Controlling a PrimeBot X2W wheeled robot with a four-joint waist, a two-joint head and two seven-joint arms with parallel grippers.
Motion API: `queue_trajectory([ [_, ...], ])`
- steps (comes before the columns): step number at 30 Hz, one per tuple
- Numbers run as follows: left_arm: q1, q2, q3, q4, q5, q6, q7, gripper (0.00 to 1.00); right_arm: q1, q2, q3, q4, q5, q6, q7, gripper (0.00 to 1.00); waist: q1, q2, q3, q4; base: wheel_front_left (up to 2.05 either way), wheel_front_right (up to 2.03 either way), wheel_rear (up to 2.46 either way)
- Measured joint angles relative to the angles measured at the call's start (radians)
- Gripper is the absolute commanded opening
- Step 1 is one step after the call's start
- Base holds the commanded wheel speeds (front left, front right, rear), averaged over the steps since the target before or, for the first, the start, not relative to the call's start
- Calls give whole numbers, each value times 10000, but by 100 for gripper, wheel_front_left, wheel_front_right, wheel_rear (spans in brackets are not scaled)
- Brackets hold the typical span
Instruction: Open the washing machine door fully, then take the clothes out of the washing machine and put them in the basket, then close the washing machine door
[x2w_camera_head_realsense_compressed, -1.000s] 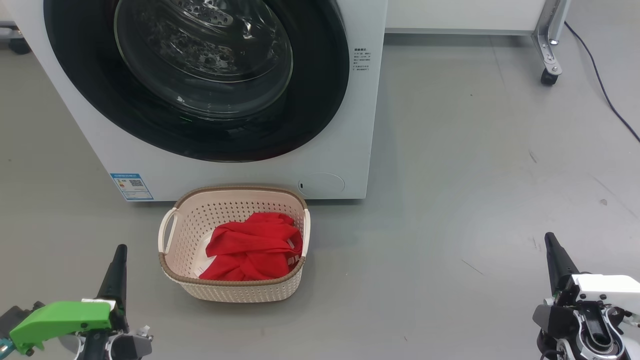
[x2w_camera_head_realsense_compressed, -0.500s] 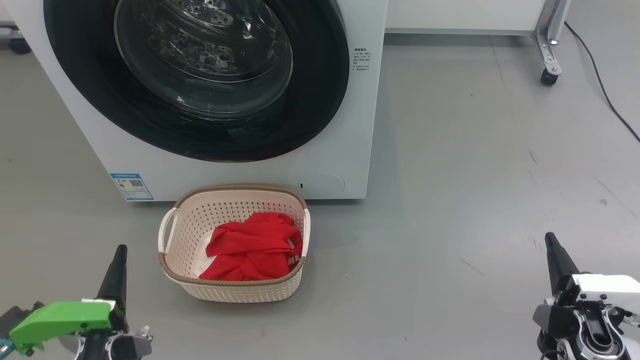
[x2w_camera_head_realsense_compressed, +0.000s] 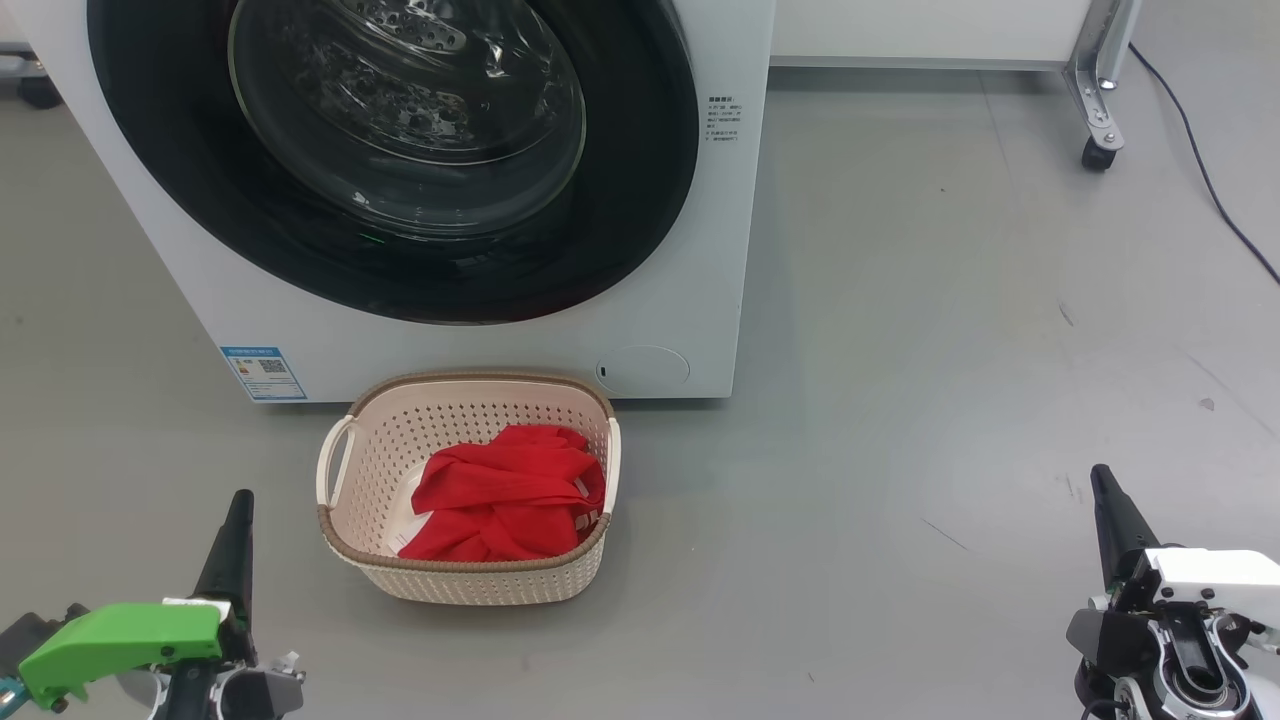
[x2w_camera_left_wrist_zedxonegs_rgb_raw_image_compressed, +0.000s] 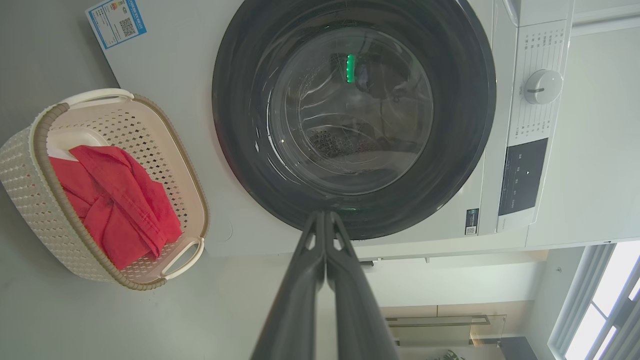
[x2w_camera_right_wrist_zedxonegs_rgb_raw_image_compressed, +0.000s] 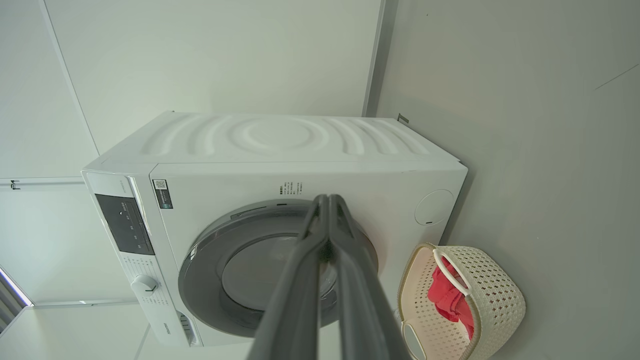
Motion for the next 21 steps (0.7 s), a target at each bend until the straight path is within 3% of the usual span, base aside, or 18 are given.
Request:
queue_trajectory([
  [21, 0, -2, 19, 4, 0, -2, 2, 0, -1, 6, -15, -6, -2, 0, 0, 0, 0, 0, 2, 0, 0, 0, 0],
])
